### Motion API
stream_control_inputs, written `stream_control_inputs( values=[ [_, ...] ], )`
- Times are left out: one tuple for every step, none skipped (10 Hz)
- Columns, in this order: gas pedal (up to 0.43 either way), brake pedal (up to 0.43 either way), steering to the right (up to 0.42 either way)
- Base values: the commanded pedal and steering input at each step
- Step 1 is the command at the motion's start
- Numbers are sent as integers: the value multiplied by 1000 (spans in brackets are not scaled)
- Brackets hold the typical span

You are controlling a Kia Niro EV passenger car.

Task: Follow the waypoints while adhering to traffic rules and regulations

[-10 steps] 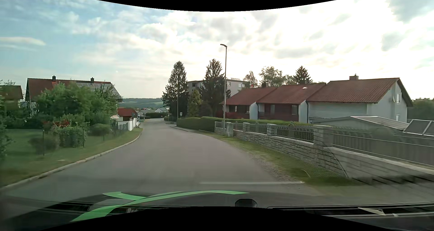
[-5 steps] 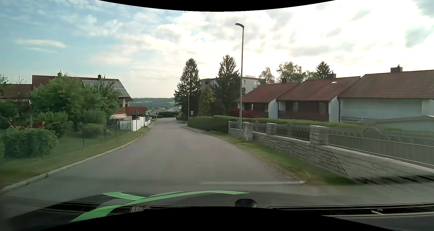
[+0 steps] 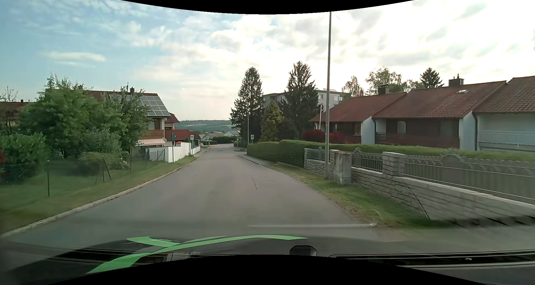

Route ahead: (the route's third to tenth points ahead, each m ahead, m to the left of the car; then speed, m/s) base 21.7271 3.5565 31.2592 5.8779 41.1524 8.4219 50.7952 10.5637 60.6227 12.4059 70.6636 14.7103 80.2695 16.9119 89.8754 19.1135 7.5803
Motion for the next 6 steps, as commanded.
stream_control_inputs(
  values=[
    [47,0,-89],
    [79,0,-89],
    [79,0,-88],
    [79,0,-86],
    [79,0,-83],
    [79,0,-78]
  ],
)
